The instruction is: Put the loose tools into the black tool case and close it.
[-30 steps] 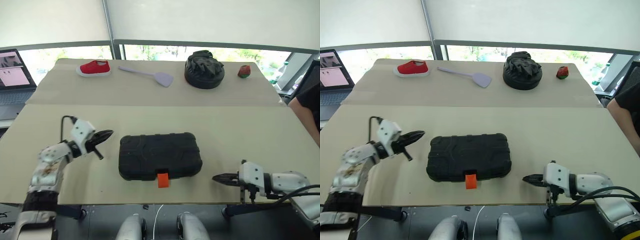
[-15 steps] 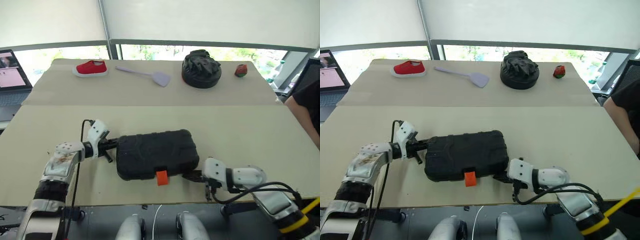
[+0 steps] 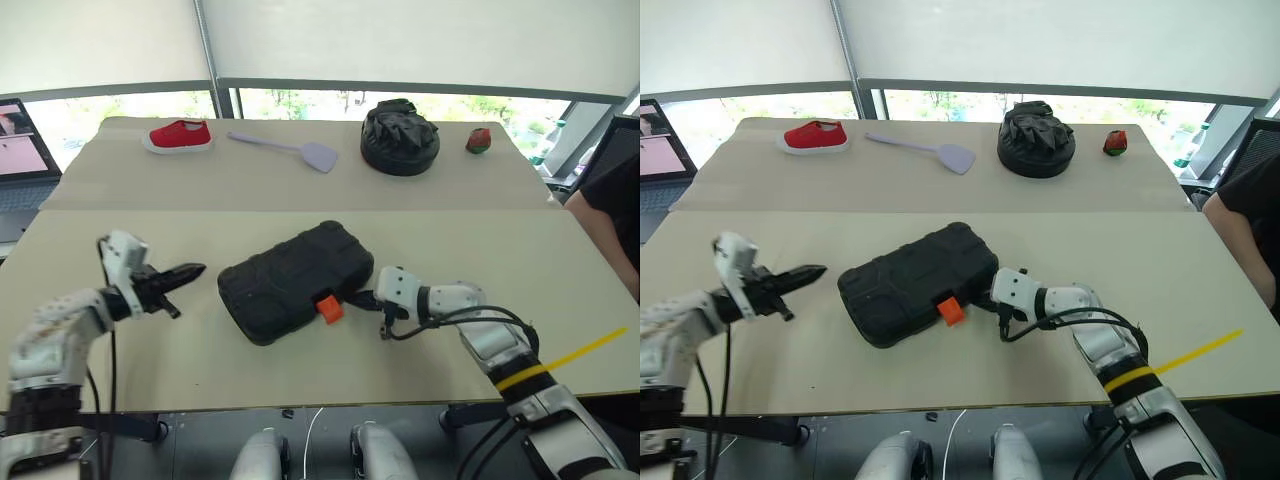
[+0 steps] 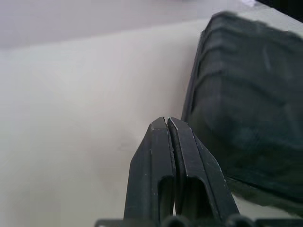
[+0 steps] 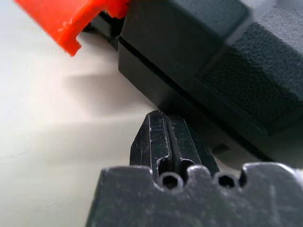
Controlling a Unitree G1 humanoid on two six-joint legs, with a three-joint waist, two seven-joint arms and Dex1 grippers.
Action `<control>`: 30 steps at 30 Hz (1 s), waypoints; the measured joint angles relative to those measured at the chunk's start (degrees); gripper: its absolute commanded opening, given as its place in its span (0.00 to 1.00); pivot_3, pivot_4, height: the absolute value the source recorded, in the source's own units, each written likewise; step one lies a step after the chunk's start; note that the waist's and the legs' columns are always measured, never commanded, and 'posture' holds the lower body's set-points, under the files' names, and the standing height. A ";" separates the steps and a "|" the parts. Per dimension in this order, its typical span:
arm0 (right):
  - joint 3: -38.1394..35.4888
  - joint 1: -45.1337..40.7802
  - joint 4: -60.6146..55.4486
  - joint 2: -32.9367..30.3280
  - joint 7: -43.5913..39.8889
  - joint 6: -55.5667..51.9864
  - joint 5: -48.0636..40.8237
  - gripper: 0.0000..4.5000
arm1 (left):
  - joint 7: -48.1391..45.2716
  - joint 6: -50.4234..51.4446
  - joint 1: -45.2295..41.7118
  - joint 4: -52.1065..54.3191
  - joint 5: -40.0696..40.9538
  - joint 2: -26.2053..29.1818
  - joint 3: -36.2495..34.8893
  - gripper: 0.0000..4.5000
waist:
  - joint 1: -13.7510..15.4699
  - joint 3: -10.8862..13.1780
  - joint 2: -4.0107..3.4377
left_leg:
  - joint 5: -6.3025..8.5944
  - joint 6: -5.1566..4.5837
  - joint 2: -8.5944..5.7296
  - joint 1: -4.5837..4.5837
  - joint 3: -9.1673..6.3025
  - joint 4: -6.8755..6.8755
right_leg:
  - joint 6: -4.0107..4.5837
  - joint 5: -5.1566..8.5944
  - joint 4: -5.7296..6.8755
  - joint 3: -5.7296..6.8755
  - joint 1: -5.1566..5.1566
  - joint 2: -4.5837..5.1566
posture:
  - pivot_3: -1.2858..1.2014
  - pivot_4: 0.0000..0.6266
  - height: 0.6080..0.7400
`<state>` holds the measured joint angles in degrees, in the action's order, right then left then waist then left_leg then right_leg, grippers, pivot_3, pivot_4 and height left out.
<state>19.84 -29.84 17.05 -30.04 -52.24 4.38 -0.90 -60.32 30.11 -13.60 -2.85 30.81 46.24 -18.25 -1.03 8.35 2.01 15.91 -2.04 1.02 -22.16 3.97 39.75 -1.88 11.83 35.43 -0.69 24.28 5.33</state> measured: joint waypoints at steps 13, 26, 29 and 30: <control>-5.84 15.15 -19.67 -7.71 -6.62 -12.06 -8.97 0.00 | -2.96 -4.03 -24.21 -1.10 -8.84 -10.57 23.14 0.02 | 0.98 0.01 -0.03 | -0.01 -0.02 -0.22 -0.37 -0.26 0.14 | -0.08 -0.02 -0.33 0.02 -0.06 -0.23 | 0.52 0.24 1.00; -4.21 17.15 -30.92 -4.46 -3.05 -18.30 -8.23 0.00 | -1.50 -0.67 -23.66 -0.67 -19.08 -14.37 34.56 0.02 | 0.44 -0.27 -0.15 | 0.03 -0.09 -0.17 -0.13 -0.33 0.13 | -0.16 0.06 -0.28 -0.11 -0.24 -0.27 | 0.52 0.24 1.00; -3.17 15.33 -30.45 -3.42 -2.34 -18.44 -7.07 0.00 | -0.96 1.13 -22.81 0.86 -18.63 -14.95 34.17 0.02 | 0.80 -0.37 -0.15 | 0.03 -0.09 -0.19 -0.11 -0.32 0.14 | -0.17 0.06 -0.29 -0.10 -0.28 -0.25 | 0.52 0.24 1.00; -3.08 14.80 -30.19 -2.96 -2.21 -18.56 -7.07 0.00 | -0.83 1.22 -22.70 0.92 -18.56 -15.07 34.14 0.02 | 0.87 -0.37 -0.16 | 0.02 -0.09 -0.19 -0.10 -0.32 0.15 | -0.17 0.06 -0.28 -0.10 -0.29 -0.25 | 0.52 0.24 1.00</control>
<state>16.76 -15.04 -13.14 -33.00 -54.46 -14.18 -7.97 -61.15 31.34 -36.31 -1.93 12.25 31.17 15.88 -0.16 7.98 1.86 15.94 -2.13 0.83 -22.26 3.65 39.90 -2.04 11.89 35.14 -0.79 24.00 5.08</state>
